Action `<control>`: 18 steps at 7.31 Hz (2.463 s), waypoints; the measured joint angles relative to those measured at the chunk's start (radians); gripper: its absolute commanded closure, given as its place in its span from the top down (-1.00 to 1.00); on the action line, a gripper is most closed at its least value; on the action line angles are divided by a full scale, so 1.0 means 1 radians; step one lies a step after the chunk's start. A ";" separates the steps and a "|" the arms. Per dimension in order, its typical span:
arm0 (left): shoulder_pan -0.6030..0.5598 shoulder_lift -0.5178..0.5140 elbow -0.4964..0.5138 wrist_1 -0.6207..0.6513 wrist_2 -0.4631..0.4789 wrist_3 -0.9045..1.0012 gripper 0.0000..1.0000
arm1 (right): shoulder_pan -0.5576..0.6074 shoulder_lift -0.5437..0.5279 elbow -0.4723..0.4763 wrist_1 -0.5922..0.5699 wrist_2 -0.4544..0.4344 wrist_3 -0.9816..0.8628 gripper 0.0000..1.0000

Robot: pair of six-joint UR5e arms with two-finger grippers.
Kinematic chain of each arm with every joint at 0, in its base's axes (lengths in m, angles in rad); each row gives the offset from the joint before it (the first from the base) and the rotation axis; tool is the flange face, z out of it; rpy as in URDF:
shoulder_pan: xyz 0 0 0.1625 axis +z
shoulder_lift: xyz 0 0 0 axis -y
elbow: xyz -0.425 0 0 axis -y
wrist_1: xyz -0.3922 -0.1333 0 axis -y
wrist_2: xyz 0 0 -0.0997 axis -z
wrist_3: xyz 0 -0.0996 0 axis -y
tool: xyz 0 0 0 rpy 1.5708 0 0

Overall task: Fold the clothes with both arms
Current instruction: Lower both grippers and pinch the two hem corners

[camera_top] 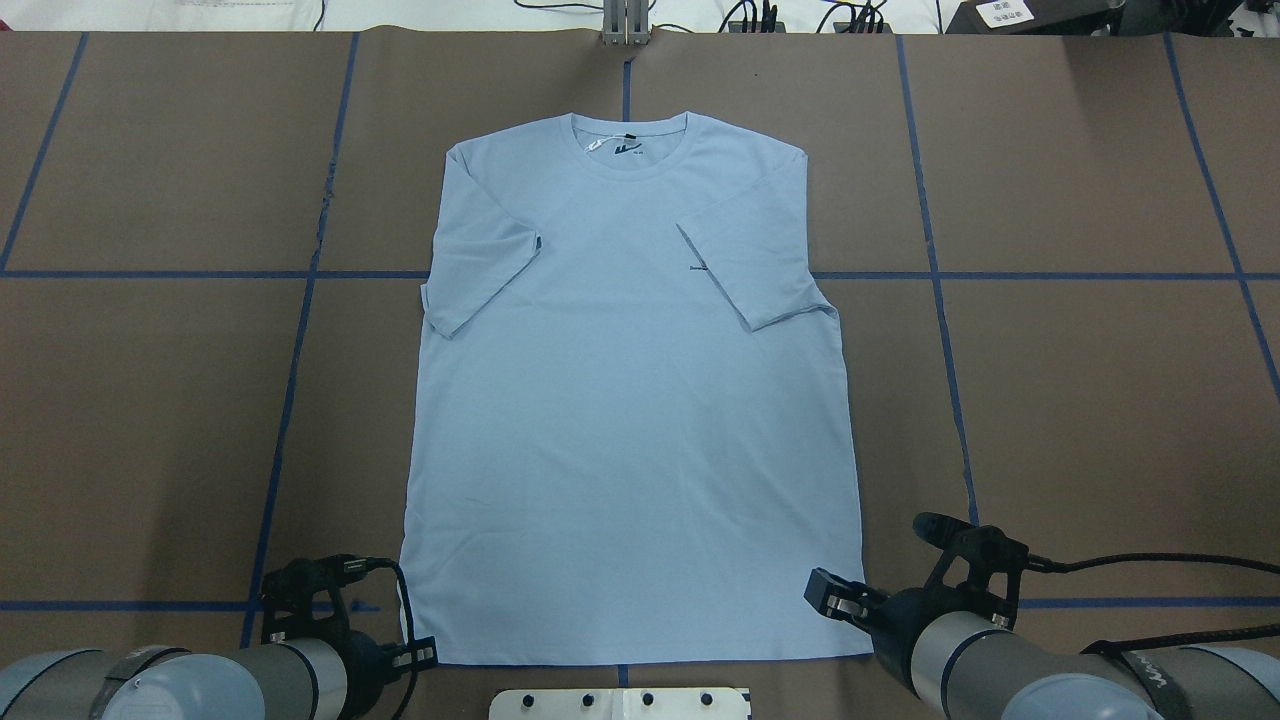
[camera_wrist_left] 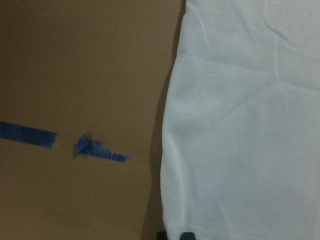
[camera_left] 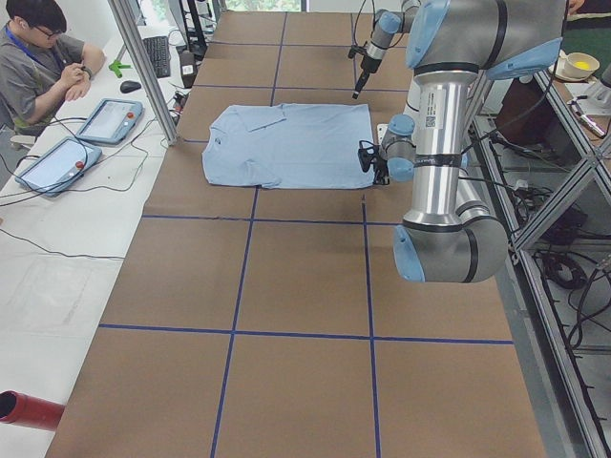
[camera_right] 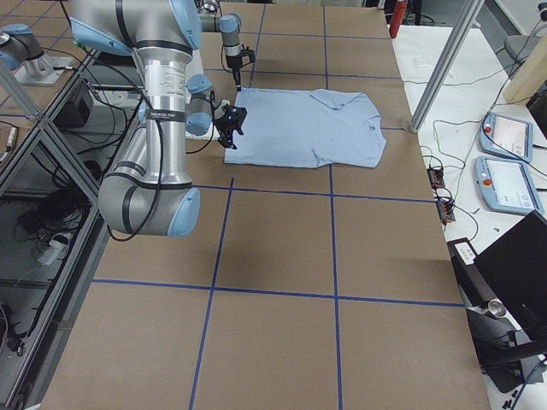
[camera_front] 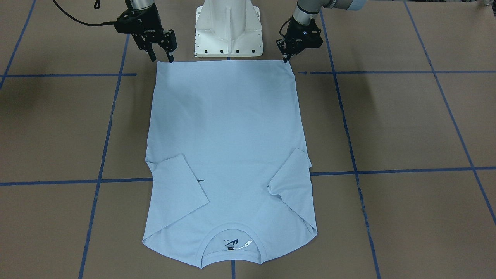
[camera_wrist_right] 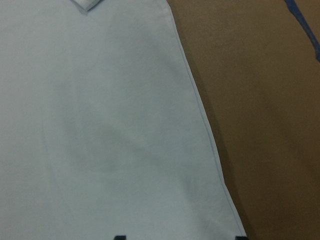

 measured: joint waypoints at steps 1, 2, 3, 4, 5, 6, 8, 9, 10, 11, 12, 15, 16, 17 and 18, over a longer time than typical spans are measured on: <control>-0.004 -0.001 -0.004 0.000 0.000 0.000 -1.00 | -0.030 -0.005 -0.009 -0.013 -0.020 0.073 0.08; -0.005 -0.003 -0.011 0.000 0.000 0.000 -1.00 | -0.057 -0.010 -0.029 -0.029 -0.048 0.116 0.14; -0.006 -0.004 -0.017 0.000 0.000 0.000 -1.00 | -0.072 -0.013 -0.049 -0.039 -0.068 0.137 0.15; -0.006 -0.005 -0.020 0.000 0.000 -0.001 -1.00 | -0.080 -0.015 -0.060 -0.045 -0.076 0.145 0.16; -0.007 -0.005 -0.021 0.000 0.000 -0.001 -1.00 | -0.085 -0.017 -0.069 -0.047 -0.079 0.148 0.17; -0.007 -0.005 -0.022 0.000 0.000 -0.001 -1.00 | -0.088 -0.017 -0.075 -0.048 -0.080 0.149 0.17; -0.007 -0.005 -0.023 0.000 0.000 -0.002 -1.00 | -0.091 -0.016 -0.083 -0.049 -0.081 0.149 0.13; -0.007 -0.005 -0.023 -0.001 0.000 -0.002 -1.00 | -0.092 -0.014 -0.085 -0.049 -0.081 0.149 0.10; -0.007 -0.005 -0.023 -0.001 0.000 -0.001 -1.00 | -0.093 -0.012 -0.089 -0.049 -0.081 0.149 0.02; -0.007 -0.005 -0.023 -0.001 0.000 -0.001 -1.00 | -0.093 -0.010 -0.092 -0.049 -0.081 0.150 0.00; -0.007 -0.005 -0.023 -0.001 0.000 -0.001 -1.00 | -0.094 -0.009 -0.094 -0.049 -0.085 0.150 -0.12; -0.007 -0.005 -0.023 -0.002 0.000 -0.002 -1.00 | -0.096 -0.005 -0.099 -0.049 -0.095 0.151 -1.00; -0.007 -0.006 -0.023 -0.002 0.000 -0.001 -1.00 | -0.096 -0.005 -0.099 -0.049 -0.097 0.151 -1.00; -0.007 -0.006 -0.027 -0.002 0.000 -0.001 -1.00 | -0.097 -0.005 -0.099 -0.049 -0.099 0.151 -1.00; -0.007 -0.005 -0.033 -0.002 0.000 -0.001 -1.00 | -0.098 -0.005 -0.099 -0.051 -0.101 0.150 -1.00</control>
